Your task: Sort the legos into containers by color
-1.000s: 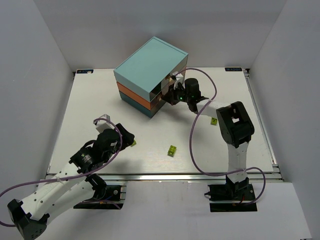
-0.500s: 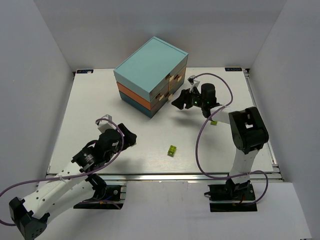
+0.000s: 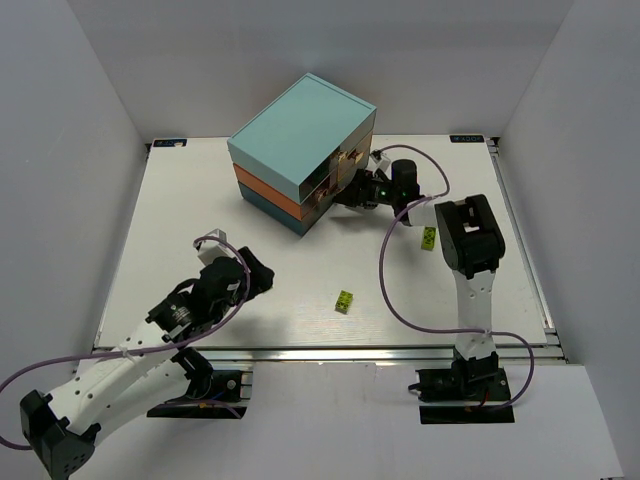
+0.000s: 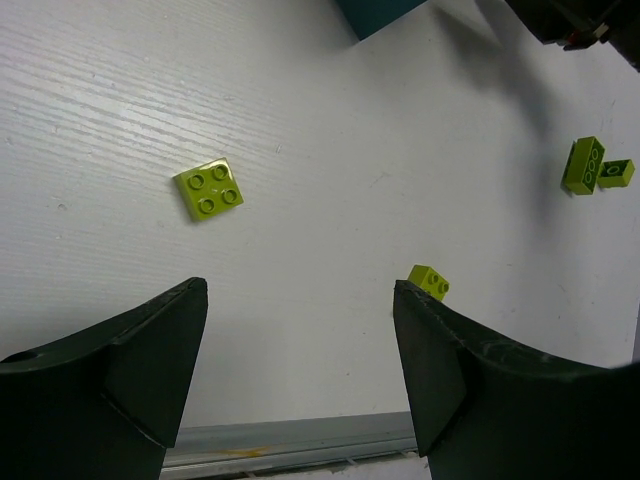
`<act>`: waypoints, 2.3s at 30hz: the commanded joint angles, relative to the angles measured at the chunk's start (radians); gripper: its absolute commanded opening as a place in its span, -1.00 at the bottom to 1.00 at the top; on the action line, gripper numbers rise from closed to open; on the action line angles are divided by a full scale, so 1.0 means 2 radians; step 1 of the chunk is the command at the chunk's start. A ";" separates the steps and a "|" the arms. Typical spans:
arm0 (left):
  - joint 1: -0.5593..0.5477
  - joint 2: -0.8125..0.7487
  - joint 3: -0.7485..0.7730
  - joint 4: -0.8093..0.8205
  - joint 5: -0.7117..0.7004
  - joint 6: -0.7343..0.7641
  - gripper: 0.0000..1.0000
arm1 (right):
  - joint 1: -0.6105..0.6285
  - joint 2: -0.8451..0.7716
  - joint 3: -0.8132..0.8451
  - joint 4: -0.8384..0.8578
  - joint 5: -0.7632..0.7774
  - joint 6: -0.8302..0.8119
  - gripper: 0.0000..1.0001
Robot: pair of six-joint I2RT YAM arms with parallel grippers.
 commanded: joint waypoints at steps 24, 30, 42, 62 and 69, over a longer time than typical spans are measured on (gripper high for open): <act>0.001 0.044 0.037 0.008 0.006 -0.004 0.70 | -0.010 0.093 0.095 0.083 -0.027 0.046 -0.18; 0.001 0.054 0.042 0.013 0.009 -0.004 0.69 | -0.012 0.082 0.067 0.112 -0.037 0.045 -0.58; 0.006 0.097 0.037 0.019 0.013 -0.006 0.80 | -0.051 -0.044 -0.102 0.102 -0.061 -0.016 -0.61; 0.016 0.253 0.057 0.033 -0.043 0.004 0.96 | -0.078 -0.232 -0.151 -0.207 -0.028 -0.302 0.61; 0.035 0.353 0.099 0.027 -0.046 -0.001 0.78 | -0.081 -0.351 -0.179 -0.288 -0.004 -0.465 0.45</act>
